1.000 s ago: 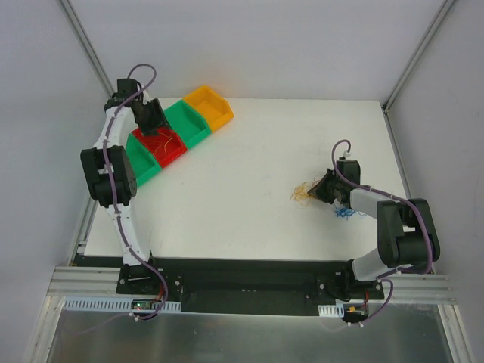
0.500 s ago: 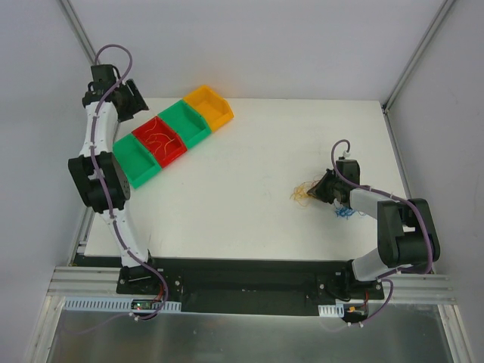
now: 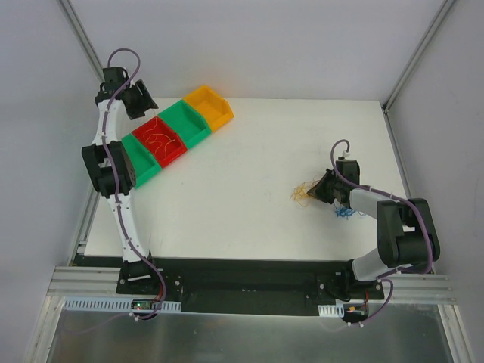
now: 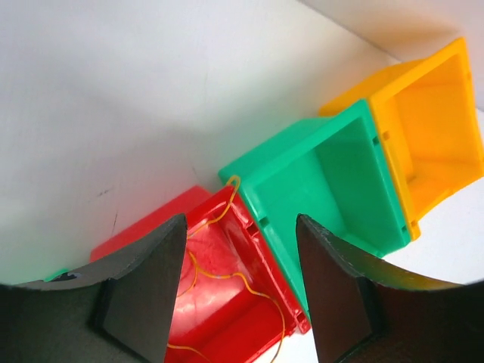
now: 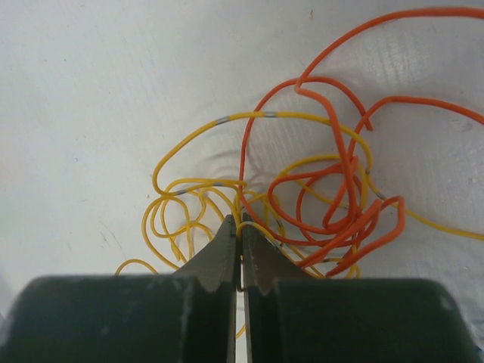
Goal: Untangle the cables
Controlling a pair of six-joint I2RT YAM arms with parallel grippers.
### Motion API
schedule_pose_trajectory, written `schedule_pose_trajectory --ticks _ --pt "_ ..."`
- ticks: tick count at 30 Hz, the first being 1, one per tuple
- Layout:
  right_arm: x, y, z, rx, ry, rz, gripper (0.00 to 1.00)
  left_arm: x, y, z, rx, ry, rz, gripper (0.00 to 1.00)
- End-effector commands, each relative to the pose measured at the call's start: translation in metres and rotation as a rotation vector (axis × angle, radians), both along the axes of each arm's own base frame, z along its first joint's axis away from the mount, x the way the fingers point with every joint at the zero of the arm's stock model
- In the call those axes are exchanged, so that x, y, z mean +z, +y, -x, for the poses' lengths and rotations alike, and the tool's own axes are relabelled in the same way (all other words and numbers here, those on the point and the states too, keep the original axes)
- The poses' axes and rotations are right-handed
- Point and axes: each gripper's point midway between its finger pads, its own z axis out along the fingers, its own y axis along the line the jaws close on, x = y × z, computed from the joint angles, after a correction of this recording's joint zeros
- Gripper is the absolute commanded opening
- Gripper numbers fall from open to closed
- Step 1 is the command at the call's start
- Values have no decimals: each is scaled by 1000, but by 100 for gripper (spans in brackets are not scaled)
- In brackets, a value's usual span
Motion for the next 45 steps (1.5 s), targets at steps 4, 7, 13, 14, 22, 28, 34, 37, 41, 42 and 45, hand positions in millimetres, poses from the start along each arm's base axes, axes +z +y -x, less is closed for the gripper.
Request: schedule_pose_trajectory --ticks 4,7,13,14,22,28,34,37,41,42,45 --pt "7 3 -13 22 -35 9 1 19 -5 -30 -11 -117 37 55" --pt "8 4 -14 24 -39 4 0 16 -8 -33 -23 -123 53 48" --pt "6 4 -13 25 -30 -1 0 21 -8 -36 -53 -150 32 36" --pt "5 5 -12 28 -27 -2 0 21 -9 -36 -59 -150 34 32" --pt "6 8 -13 34 -32 -5 0 14 -8 -40 -70 -151 25 11" --pt "10 5 -13 30 -45 12 1 17 -21 -35 -123 -154 4 0" --pt "9 9 -14 42 -37 -7 0 23 -29 4 -115 -123 -91 0" --pt "11 10 -12 43 -42 -5 0 18 -37 22 -120 -119 -133 0" --pt "16 14 -12 56 -63 -3 0 1 -36 48 -91 -53 -149 0" --pt "17 16 -12 62 -65 -3 0 -3 -35 53 -80 -39 -150 0" --pt "15 16 -12 68 -61 4 0 -5 -30 60 -53 -13 -157 0"
